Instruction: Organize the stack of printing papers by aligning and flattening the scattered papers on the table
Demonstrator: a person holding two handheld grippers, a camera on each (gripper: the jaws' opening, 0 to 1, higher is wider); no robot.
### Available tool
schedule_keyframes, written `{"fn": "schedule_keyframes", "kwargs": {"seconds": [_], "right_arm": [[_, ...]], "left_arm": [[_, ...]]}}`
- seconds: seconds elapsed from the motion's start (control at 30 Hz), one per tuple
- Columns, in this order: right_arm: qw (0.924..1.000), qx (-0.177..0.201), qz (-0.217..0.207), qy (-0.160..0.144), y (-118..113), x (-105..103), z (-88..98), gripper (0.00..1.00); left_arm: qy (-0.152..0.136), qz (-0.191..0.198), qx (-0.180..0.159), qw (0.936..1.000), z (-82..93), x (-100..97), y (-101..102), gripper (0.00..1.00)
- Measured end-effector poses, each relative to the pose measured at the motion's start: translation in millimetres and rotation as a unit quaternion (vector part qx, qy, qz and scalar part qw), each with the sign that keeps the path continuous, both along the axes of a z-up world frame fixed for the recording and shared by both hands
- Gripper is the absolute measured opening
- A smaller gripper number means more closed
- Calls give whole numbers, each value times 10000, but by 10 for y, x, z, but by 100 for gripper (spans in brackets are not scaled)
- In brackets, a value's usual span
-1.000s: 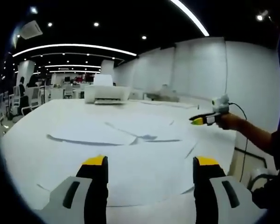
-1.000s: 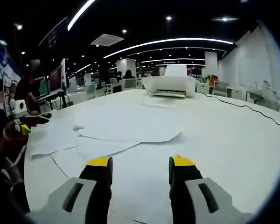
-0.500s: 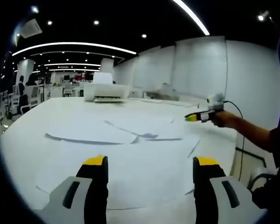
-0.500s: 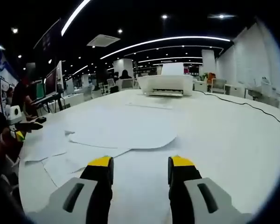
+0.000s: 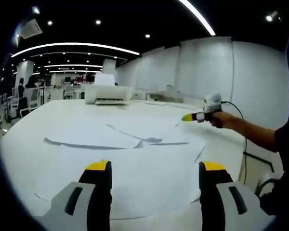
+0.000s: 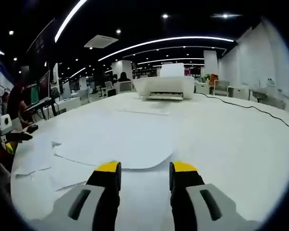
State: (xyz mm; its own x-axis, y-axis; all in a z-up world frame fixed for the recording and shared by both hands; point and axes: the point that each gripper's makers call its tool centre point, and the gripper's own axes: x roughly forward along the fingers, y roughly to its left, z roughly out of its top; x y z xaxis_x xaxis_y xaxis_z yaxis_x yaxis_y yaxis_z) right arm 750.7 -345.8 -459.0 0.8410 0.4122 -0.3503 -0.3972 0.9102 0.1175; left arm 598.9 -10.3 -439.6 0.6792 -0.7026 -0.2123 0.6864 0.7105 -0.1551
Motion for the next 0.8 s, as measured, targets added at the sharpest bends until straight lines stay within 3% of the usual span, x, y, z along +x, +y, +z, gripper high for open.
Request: {"fn": "schedule_keyframes", "kwargs": {"seconds": [0.8], "right_arm": [[9996,19,-221,201,-46,333,-160,36]], "left_arm": [[-18,85,-37,10000,32,63,99,76]]}}
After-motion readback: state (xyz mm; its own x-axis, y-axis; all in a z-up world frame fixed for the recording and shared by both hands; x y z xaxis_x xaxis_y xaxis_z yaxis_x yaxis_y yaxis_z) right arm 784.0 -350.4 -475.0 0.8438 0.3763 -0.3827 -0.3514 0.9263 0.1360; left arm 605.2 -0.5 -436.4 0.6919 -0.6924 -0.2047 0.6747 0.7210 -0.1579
